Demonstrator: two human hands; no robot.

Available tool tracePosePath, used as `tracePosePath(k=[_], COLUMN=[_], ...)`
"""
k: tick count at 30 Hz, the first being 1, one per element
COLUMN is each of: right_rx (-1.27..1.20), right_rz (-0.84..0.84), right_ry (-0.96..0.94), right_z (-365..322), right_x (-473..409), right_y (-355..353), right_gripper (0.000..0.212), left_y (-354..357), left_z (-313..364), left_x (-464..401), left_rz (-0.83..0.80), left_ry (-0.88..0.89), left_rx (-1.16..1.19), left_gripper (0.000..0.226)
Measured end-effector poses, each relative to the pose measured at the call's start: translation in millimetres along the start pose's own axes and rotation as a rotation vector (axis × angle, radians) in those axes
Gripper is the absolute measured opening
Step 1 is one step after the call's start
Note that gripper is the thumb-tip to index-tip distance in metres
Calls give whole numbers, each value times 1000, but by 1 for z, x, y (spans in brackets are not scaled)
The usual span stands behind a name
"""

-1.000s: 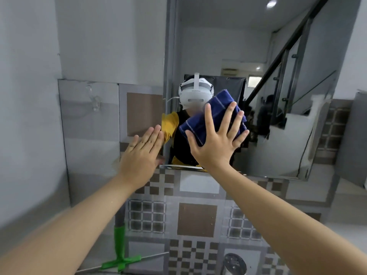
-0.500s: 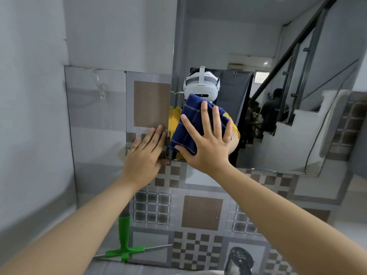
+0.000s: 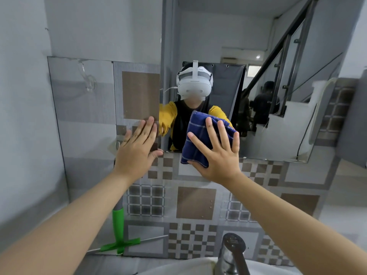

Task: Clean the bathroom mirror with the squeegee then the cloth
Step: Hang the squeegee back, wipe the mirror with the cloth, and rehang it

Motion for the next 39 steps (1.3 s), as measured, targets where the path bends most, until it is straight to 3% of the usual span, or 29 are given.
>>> tracePosePath(k=[5, 12, 16, 20, 27, 33, 39], right_rx=[58, 26, -96, -194, -184, -144, -228], right_rz=[-14, -284, -300, -301, -346, -453, -375], right_ry=[83, 432, 682, 769, 698, 349, 145], right_z=[54, 143, 156, 142, 114, 44, -19], right_x=[22, 64, 81, 78, 53, 12, -22], right_y=[-3, 0, -8, -11, -14, 3, 9], right_gripper=[69, 79, 76, 72, 84, 96, 51], left_y=[0, -3, -4, -8, -11, -8, -12], left_z=[0, 6, 8, 11, 17, 17, 9], left_x=[-1, -2, -4, -5, -3, 5, 12], left_rz=[1, 3, -45, -112, -249, -320, -263], left_ry=[5, -13, -30, -47, -87, -111, -101], left_rx=[-10, -15, -16, -11, 1, 25, 96], left_gripper=[72, 72, 72, 78, 87, 88, 85])
Point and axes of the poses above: each hand's wrist, its own x-axis away from the middle knuckle, its own y-axis out of the palm, z = x × y, the point moved 9 cm from there along -x, towards the middle knuckle, and after that the axes turned 9 degrees about y, right-handed, at the moved point
